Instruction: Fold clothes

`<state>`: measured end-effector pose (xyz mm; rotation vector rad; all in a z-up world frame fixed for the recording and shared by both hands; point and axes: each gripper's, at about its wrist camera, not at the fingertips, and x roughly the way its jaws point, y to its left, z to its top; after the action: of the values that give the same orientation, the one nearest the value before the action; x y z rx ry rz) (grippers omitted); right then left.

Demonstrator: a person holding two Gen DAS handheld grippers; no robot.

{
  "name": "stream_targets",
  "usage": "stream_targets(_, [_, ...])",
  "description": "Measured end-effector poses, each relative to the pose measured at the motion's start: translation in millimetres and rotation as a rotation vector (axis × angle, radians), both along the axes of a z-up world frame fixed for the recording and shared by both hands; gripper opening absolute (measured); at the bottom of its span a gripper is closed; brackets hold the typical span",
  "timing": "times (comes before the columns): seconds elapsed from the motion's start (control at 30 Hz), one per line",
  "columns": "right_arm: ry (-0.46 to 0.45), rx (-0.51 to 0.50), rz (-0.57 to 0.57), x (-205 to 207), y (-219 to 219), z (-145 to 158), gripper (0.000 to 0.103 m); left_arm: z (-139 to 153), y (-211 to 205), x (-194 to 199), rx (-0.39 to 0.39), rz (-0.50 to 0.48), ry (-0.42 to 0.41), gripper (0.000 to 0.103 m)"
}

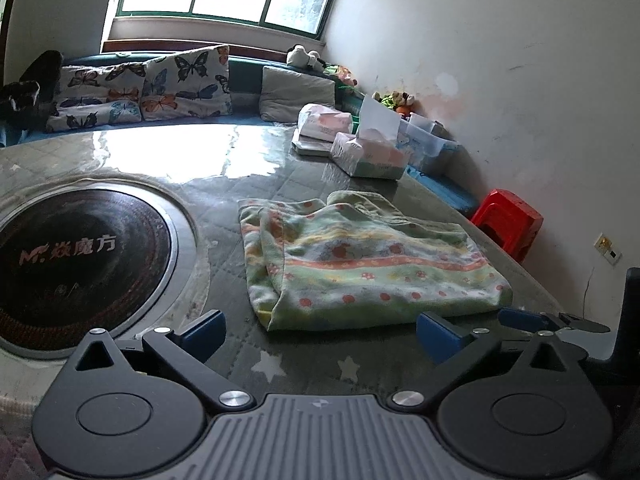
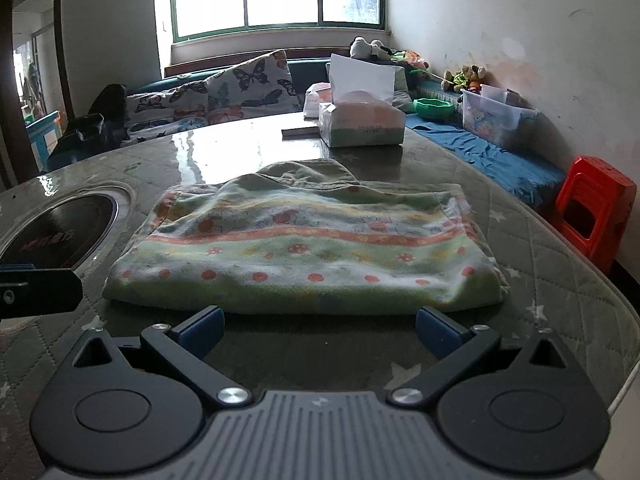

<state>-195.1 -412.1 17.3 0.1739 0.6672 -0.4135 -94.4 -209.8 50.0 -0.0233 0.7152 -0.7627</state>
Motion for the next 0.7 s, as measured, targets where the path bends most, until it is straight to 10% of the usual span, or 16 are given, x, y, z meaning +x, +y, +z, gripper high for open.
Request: stream_targets(0.7, [-0.004,0.028,-0.024,-15,9,-1,0.103,-8,3,-20,0.094,0.013,0.02,0.103])
